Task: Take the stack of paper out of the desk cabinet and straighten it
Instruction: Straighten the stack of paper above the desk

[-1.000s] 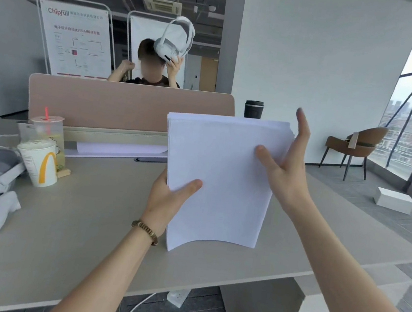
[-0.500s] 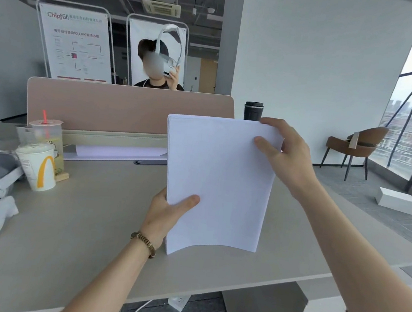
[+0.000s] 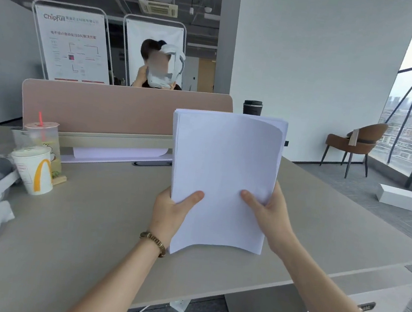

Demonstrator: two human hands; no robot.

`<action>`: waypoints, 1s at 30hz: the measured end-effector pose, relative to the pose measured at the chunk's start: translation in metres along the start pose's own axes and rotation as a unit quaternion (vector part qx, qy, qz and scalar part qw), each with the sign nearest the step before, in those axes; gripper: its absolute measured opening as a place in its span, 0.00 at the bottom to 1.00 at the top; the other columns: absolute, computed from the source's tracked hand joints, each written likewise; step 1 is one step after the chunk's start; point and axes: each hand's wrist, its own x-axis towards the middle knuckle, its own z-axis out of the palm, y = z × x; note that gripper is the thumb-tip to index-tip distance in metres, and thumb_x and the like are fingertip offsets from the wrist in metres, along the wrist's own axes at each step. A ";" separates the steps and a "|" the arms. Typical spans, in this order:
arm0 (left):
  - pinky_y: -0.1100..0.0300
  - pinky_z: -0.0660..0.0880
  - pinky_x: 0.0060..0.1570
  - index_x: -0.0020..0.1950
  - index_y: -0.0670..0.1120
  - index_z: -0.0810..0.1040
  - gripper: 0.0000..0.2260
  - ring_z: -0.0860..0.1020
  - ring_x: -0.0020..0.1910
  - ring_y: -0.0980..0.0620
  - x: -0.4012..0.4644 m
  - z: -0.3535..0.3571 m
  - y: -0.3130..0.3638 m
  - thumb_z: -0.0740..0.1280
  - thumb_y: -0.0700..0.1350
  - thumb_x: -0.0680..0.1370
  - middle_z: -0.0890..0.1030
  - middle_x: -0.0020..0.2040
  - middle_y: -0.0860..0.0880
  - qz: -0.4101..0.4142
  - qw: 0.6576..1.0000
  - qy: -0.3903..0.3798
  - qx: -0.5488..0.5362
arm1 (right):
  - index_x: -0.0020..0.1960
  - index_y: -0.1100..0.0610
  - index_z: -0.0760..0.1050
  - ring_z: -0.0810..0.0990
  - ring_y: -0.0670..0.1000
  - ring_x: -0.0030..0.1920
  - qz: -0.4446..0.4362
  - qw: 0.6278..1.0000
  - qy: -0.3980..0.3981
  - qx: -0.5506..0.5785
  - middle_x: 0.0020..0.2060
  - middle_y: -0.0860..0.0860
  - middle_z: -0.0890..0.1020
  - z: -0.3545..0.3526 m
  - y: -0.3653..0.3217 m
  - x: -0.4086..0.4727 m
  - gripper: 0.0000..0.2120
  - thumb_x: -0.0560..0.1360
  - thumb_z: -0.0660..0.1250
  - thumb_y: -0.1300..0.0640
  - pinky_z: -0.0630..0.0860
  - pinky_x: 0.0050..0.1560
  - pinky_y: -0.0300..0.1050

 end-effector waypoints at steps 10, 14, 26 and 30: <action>0.73 0.77 0.36 0.45 0.52 0.84 0.10 0.84 0.39 0.66 -0.012 -0.017 -0.031 0.78 0.40 0.70 0.86 0.43 0.59 -0.087 0.987 -0.069 0.117 | 0.63 0.48 0.76 0.85 0.49 0.56 0.085 0.996 -0.033 0.001 0.55 0.45 0.87 -0.007 0.054 -0.024 0.21 0.74 0.74 0.61 0.82 0.57 0.54; 0.75 0.76 0.36 0.48 0.48 0.85 0.09 0.82 0.37 0.69 -0.012 -0.012 -0.032 0.77 0.38 0.70 0.85 0.43 0.58 -0.054 0.987 -0.059 0.137 | 0.65 0.46 0.75 0.85 0.48 0.56 0.082 0.996 -0.038 -0.008 0.56 0.44 0.86 -0.008 0.053 -0.021 0.23 0.73 0.75 0.62 0.82 0.58 0.52; 0.62 0.78 0.46 0.48 0.49 0.84 0.08 0.84 0.46 0.54 -0.005 0.018 -0.022 0.77 0.46 0.70 0.86 0.45 0.53 0.001 0.959 -0.063 0.275 | 0.62 0.51 0.76 0.86 0.49 0.52 0.116 0.991 0.001 -0.069 0.54 0.48 0.86 -0.040 0.059 -0.017 0.18 0.74 0.73 0.61 0.81 0.57 0.53; 0.61 0.79 0.48 0.50 0.50 0.82 0.13 0.84 0.47 0.57 0.002 0.064 -0.017 0.78 0.46 0.68 0.85 0.46 0.56 0.006 0.964 -0.090 0.251 | 0.58 0.55 0.75 0.86 0.53 0.50 0.116 0.989 0.042 -0.080 0.54 0.52 0.85 -0.082 0.056 -0.003 0.16 0.73 0.74 0.62 0.82 0.54 0.56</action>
